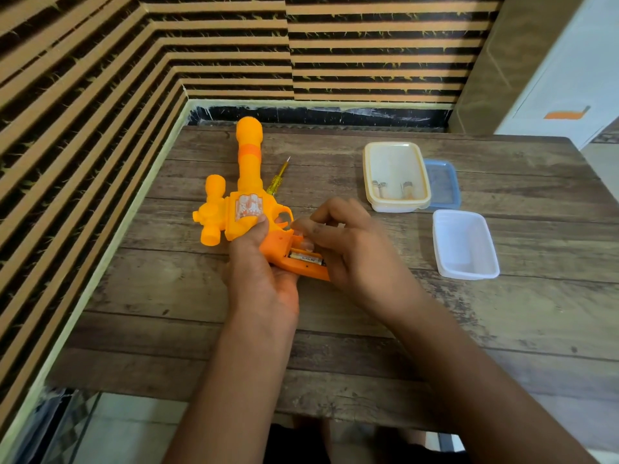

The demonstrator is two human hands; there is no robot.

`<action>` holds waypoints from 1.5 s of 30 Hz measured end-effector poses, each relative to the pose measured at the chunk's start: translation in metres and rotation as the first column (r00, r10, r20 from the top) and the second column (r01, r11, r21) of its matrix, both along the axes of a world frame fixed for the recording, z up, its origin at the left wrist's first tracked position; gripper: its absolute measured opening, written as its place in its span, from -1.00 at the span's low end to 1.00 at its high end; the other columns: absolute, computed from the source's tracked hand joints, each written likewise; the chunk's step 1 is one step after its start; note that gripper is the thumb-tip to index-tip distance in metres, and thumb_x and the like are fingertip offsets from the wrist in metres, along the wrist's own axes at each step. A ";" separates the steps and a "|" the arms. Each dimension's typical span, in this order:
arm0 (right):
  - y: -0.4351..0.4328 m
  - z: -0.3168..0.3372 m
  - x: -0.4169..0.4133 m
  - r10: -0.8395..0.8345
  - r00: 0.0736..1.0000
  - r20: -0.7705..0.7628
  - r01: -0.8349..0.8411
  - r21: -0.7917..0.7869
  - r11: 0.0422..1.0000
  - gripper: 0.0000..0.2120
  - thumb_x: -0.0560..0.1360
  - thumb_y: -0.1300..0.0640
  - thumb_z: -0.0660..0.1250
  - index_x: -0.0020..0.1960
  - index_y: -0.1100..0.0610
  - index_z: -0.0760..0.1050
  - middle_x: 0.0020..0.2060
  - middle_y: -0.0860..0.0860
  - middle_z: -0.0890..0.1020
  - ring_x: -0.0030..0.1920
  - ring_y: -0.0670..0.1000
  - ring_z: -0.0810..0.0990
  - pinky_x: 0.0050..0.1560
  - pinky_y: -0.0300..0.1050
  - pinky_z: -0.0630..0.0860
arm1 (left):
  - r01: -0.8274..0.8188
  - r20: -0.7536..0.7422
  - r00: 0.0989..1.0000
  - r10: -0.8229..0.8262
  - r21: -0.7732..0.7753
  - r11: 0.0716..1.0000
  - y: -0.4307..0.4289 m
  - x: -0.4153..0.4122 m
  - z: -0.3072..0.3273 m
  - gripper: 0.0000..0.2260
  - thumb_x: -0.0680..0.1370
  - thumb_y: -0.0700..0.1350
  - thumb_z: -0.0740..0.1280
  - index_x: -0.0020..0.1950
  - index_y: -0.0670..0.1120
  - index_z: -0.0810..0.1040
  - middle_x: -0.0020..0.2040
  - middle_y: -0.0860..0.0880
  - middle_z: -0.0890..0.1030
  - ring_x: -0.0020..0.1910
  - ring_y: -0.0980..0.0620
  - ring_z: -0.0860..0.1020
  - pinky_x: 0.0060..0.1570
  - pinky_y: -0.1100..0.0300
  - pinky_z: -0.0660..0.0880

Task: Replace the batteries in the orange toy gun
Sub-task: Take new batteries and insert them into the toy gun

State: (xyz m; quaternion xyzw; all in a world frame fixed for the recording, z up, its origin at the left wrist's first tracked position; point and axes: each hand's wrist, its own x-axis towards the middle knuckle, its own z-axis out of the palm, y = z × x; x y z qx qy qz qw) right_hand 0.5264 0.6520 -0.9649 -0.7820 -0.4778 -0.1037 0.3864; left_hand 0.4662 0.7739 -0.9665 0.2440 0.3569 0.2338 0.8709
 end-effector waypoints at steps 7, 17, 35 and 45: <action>0.003 -0.002 -0.001 0.011 1.000 0.012 -0.010 -0.122 0.993 -0.62 0.56 0.21 0.24 0.33 0.11 0.63 0.01 0.07 0.56 0.00 0.15 0.53 -0.12 0.20 0.53 | -0.020 -0.001 1.000 0.020 -0.007 1.000 0.000 0.001 -0.003 -0.62 0.60 -0.16 0.35 0.42 -0.19 0.54 0.28 -0.27 0.65 0.27 -0.29 0.63 0.24 -0.27 0.57; 0.000 0.004 0.000 0.024 0.995 -0.094 -0.026 -0.020 0.999 -0.83 0.57 0.12 0.26 0.10 0.11 0.57 -0.07 0.00 0.60 -0.04 0.12 0.59 -0.11 0.21 0.54 | -0.026 0.004 1.000 0.027 -0.049 0.998 -0.004 -0.001 0.005 -0.62 0.60 -0.17 0.34 0.43 -0.17 0.54 0.32 -0.26 0.63 0.15 -0.22 0.64 -0.13 -0.02 0.64; -0.002 0.005 -0.003 -0.040 0.941 -0.337 0.073 0.086 0.994 -0.87 0.49 0.24 0.52 0.02 0.08 0.71 -0.06 0.00 0.60 -0.06 -0.07 0.59 -0.03 -0.23 0.50 | 0.001 0.004 1.000 -0.001 -0.019 1.000 -0.002 0.000 0.001 -0.63 0.62 -0.16 0.33 0.43 -0.19 0.53 0.30 -0.27 0.64 0.25 -0.27 0.64 0.22 -0.25 0.57; 0.019 0.008 -0.016 -0.150 0.612 -0.776 0.324 0.073 0.943 -0.89 0.44 0.28 0.56 -0.20 0.11 0.68 -0.25 -0.02 0.69 -0.25 -0.16 0.60 -0.17 -0.16 0.53 | -0.041 -0.007 0.999 0.041 -0.013 0.999 -0.009 0.000 0.001 -0.63 0.62 -0.16 0.33 0.43 -0.19 0.54 0.30 -0.26 0.64 0.31 -0.28 0.61 0.31 -0.29 0.51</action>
